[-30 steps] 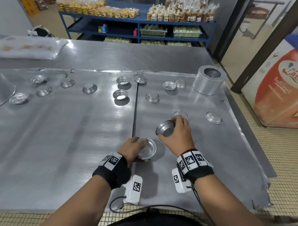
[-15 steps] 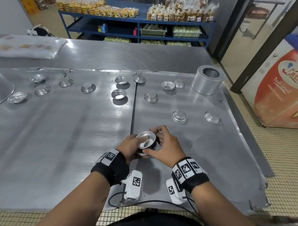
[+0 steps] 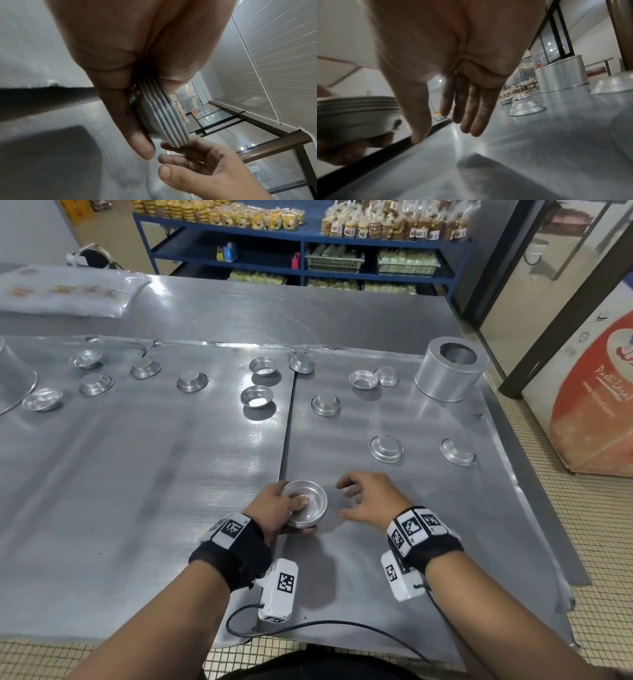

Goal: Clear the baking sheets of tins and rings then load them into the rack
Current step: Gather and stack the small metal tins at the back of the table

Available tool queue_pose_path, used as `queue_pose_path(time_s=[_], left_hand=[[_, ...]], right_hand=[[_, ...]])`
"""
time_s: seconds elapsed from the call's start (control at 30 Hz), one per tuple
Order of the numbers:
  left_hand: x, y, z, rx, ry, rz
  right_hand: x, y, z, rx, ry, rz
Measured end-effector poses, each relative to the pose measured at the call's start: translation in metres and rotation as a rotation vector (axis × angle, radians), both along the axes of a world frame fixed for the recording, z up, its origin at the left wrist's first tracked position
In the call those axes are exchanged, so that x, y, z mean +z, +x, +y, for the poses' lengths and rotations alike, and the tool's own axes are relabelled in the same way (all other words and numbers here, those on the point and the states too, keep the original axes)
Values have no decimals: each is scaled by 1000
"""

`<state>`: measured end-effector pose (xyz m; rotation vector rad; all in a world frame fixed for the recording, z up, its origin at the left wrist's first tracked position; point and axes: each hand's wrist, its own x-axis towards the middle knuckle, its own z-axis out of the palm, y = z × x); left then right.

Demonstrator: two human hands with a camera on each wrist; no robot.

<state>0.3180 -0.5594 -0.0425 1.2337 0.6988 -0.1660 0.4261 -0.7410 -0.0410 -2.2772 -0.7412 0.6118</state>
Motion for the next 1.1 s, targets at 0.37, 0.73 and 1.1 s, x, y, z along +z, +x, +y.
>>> queue_pose_path(time_s=[0.37,0.73,1.1], left_hand=[[-4,-4,11,44,35,-3],[4,-15,20,71,53,4],[7,-20,19,72,60,3]], right_hand=[[-9,105,-7,-156,-469,-407],[-13,131,3,-218,-585,-306],[-2,92,2,-308,-336,-452]])
